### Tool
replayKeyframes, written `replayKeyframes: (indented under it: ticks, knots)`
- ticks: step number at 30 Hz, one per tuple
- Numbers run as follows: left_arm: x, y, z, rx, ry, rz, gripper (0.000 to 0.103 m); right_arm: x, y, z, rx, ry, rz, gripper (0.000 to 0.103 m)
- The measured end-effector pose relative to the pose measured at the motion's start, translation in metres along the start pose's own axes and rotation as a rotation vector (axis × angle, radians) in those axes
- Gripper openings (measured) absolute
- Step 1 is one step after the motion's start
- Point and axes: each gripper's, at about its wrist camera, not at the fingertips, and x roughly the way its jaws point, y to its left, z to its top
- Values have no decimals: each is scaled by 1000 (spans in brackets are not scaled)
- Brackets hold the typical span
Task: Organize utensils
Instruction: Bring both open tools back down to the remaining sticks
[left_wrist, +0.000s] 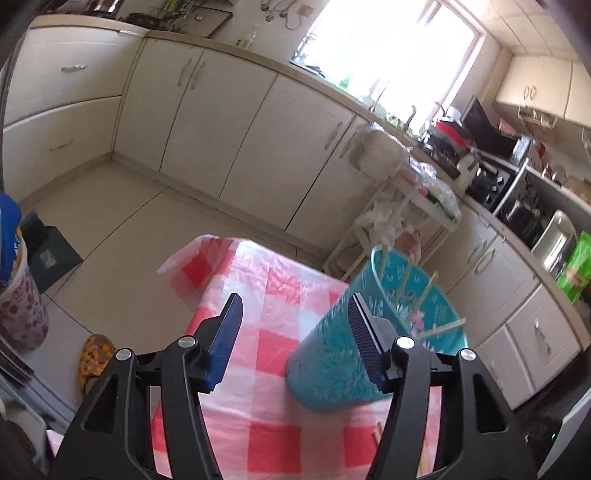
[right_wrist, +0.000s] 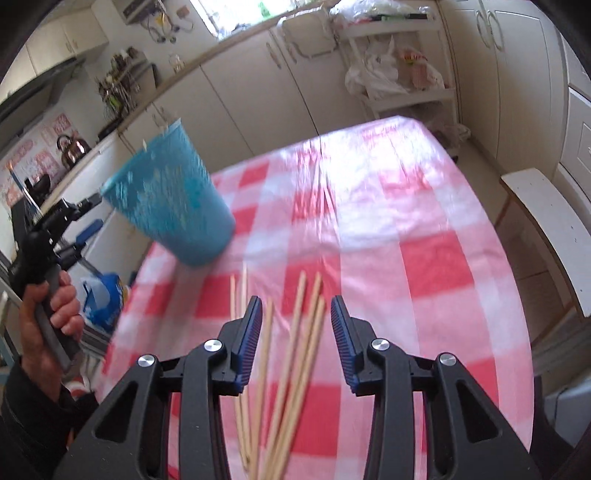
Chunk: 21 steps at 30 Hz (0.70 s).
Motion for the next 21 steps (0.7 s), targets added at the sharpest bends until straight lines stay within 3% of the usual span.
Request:
replayKeyframes:
  ticks: [6, 9, 11, 15, 21]
  knots:
    - [-6, -34, -79, 189, 207, 24, 59, 12, 10, -28, -61, 63, -42, 39]
    - [3, -64, -116, 270, 308, 13, 59, 5, 13, -33, -54, 48, -43, 39]
    - [11, -86, -136, 318, 350, 6, 59, -1, 14, -37, -77, 32, -92, 39]
    - [18, -122, -162, 395, 374, 9, 59, -7, 19, -48, -192, 22, -239, 43]
    - [31, -143, -179, 424, 422, 26, 59, 5, 12, -54, -273, 54, -350, 43]
